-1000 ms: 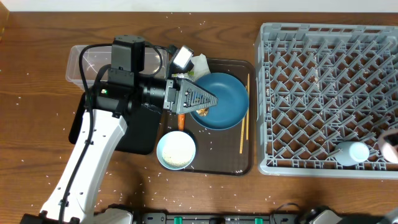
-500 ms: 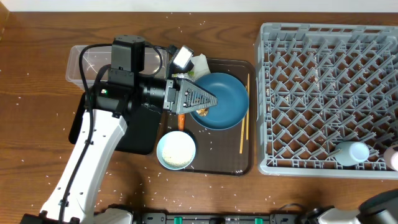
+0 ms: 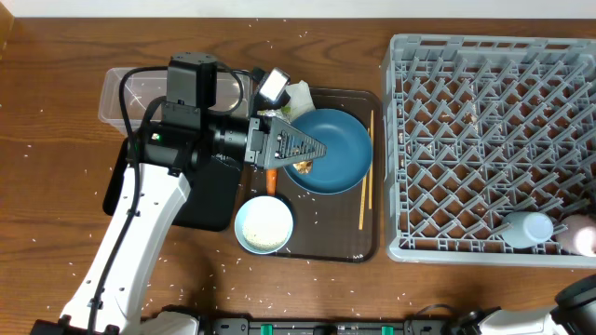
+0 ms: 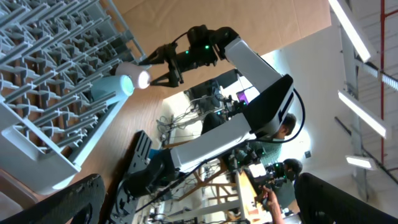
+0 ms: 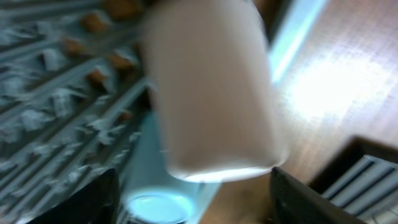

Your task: Sort waste into correct bins and load items into the dishwasher rack

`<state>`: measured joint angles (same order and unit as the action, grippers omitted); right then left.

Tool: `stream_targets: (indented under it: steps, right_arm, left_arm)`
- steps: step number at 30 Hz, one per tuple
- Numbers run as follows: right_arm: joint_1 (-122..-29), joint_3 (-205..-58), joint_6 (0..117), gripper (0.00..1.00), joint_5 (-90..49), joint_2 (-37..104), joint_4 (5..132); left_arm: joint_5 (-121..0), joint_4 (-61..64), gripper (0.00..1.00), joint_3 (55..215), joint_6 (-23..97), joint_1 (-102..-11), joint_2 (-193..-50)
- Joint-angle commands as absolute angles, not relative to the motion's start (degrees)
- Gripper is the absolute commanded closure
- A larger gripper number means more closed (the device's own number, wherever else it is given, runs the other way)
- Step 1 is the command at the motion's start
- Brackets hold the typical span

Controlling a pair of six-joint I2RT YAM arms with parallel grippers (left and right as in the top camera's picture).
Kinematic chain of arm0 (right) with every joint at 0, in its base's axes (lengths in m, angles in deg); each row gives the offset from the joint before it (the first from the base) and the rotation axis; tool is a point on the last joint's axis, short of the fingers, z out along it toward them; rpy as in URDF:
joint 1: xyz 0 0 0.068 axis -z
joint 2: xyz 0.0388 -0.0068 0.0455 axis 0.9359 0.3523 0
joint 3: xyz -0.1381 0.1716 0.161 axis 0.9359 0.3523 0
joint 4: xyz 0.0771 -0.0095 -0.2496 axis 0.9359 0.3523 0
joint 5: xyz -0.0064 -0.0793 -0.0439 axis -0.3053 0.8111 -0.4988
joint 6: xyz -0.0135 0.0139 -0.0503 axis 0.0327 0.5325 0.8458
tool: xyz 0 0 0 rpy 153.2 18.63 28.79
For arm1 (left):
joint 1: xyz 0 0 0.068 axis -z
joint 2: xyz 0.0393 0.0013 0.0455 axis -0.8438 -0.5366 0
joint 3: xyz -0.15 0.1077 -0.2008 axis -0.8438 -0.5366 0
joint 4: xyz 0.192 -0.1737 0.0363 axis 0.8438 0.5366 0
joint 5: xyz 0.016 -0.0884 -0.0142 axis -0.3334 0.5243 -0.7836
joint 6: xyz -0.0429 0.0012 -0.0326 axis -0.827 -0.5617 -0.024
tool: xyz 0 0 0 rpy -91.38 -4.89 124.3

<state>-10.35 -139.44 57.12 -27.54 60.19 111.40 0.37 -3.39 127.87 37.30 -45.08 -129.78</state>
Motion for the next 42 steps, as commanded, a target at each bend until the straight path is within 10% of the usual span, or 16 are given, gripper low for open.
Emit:
stream_targets:
  steps: [1,11,23,30,42]
  right_arm:
    - [-9.8,-144.0,59.6,0.22,-34.4,56.1,111.7]
    - [-12.2,-148.2,68.6,0.22,-50.0,41.4,114.7]
    - [-34.4,-148.2,74.0,0.17,-55.4,25.9,114.6]
    - [-41.1,-148.2,73.2,0.17,-53.1,25.3,114.8]
    - [-41.1,-148.2,73.2,0.17,-50.4,25.4,117.7]
  left_arm:
    - [1.4,-3.5,0.02,128.3,35.2,-45.3,-129.4]
    - [-4.5,-5.6,0.02,128.3,35.2,-45.3,-127.8]
    - [-77.4,18.5,0.02,128.2,41.0,-42.9,-118.2]
    - [-81.7,19.8,0.0,126.7,41.1,-38.5,-127.2]
    - [-88.7,7.3,0.47,126.7,41.3,-32.7,-147.7]
